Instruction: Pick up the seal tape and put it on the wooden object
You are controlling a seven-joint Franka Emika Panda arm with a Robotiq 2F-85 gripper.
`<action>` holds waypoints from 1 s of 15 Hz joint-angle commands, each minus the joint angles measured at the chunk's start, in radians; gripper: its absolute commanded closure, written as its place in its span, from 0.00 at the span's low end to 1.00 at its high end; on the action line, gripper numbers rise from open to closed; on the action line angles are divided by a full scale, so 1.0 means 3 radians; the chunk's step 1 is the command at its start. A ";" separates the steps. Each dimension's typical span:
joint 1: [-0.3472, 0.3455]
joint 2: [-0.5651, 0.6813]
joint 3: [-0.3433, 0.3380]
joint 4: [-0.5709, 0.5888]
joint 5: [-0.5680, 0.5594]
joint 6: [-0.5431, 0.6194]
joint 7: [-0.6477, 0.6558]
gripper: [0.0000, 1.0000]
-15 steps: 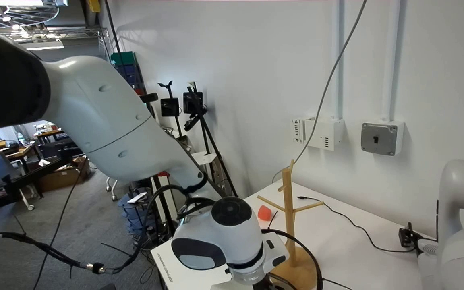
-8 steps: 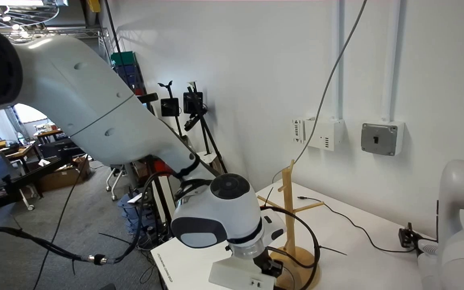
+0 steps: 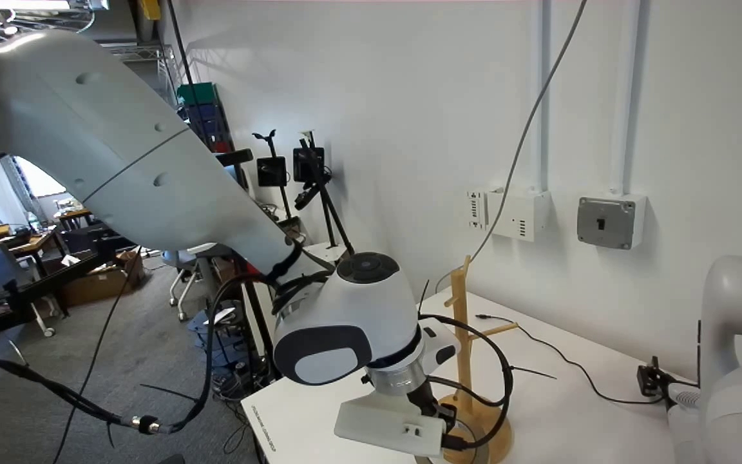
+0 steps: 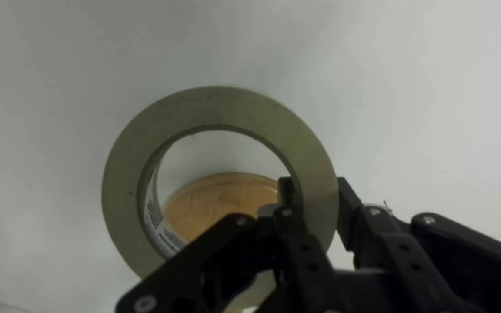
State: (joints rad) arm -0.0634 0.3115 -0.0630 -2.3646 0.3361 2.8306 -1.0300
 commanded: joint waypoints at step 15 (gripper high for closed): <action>-0.0241 -0.0891 -0.0012 -0.0119 -0.0688 -0.0815 0.0490 0.94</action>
State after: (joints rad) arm -0.1292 0.0856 -0.0699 -2.3803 0.0968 2.5853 -0.8742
